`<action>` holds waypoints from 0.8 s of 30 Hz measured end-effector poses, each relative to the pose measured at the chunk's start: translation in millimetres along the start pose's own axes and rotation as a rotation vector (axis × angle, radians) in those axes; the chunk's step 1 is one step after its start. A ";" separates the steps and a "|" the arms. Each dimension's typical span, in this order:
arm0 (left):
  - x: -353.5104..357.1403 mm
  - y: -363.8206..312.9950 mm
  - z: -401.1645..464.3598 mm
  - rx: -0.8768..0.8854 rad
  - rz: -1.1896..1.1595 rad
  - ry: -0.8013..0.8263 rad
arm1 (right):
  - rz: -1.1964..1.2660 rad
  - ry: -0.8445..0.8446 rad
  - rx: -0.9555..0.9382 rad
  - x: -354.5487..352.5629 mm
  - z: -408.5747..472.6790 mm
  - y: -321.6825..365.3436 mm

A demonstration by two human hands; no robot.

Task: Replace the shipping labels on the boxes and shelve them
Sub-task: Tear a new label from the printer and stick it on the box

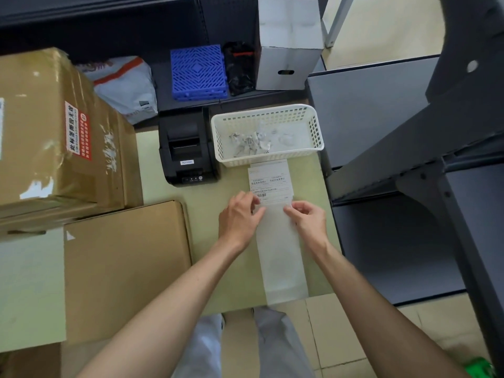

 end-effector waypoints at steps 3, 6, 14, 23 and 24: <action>5.9 -21.8 -1.7 0.152 0.047 0.009 | 0.030 0.019 -0.018 2.2 -4.1 1.0; 8.6 -37.2 -3.7 0.253 0.075 -0.022 | 0.062 0.045 -0.036 3.2 -6.8 2.7; 11.8 -48.9 -4.8 0.379 0.122 -0.100 | 0.025 0.117 -0.141 3.4 -8.2 18.4; 6.5 -51.4 -0.4 0.450 0.107 -0.123 | -0.013 0.173 -0.211 2.4 -8.0 26.5; 6.4 -51.8 -0.4 0.452 0.108 -0.123 | -0.011 0.175 -0.214 2.8 -7.8 27.6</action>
Point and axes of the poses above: each hand's wrist, its own z-axis towards the middle knuckle, its own x-axis out of the palm, y = z × x, the point moved 6 cm from there along z, towards the middle knuckle, and after that the axes turned 11 degrees about -x, right-handed, at the moved point
